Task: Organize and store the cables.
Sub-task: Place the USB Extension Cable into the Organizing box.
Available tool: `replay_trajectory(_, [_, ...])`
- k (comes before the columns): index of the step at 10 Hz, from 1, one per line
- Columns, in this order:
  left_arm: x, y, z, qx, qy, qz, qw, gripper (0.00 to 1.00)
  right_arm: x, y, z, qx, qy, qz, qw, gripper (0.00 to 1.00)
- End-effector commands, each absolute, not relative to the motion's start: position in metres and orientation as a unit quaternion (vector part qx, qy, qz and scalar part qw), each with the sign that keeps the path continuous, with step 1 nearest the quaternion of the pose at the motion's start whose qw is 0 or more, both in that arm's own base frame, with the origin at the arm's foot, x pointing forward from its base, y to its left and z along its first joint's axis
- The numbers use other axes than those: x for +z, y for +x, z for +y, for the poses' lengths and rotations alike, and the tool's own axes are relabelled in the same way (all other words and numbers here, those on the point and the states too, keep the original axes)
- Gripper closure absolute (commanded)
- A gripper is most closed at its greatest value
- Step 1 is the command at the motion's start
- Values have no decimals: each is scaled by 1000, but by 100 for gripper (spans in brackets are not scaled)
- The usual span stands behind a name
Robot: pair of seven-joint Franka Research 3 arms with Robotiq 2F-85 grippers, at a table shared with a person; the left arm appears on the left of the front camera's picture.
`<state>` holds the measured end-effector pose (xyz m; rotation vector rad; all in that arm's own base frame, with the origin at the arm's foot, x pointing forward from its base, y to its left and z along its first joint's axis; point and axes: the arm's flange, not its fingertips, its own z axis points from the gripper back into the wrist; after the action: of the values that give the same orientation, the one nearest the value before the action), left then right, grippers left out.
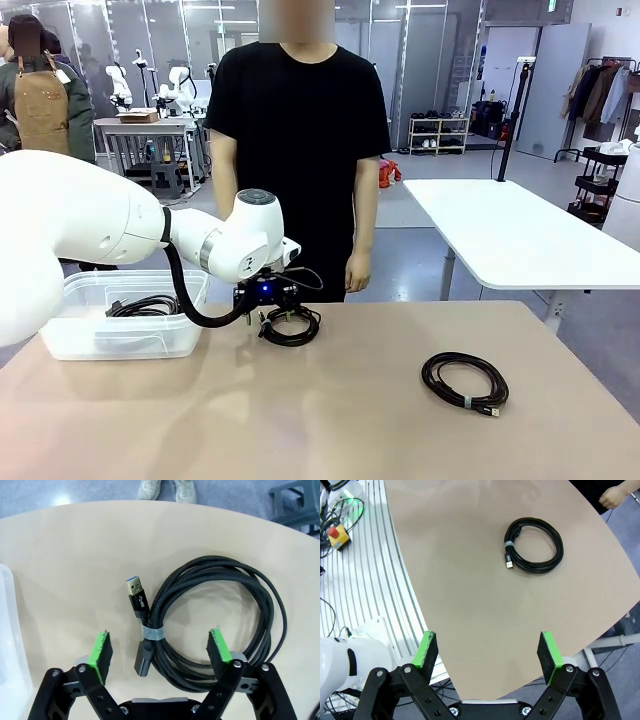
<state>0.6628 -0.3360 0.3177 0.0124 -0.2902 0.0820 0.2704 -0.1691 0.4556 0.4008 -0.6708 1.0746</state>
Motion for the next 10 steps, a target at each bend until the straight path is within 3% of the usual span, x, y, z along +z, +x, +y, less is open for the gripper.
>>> replay_trajectory(1, [320,669,-338,47,18,-134,990,60,456,273,-168,499,183,-314,786,0])
replay_trajectory(2, [318,670,-338,45,15,-127,991,93,456,273,-168,499,183,-314,786,0])
replay_trajectory(3, [315,674,-336,37,1,-117,992,100,456,273,-168,499,183,-314,786,0])
replay_trajectory(6, [304,680,-338,38,4,-107,994,96,456,273,-168,499,183,-314,786,0])
replay_trajectory(7, [306,679,-338,38,4,-108,993,100,456,273,-168,499,183,-314,786,0])
replay_trajectory(10, [313,674,-338,35,-3,-113,993,100,456,273,-168,499,183,-314,786,0])
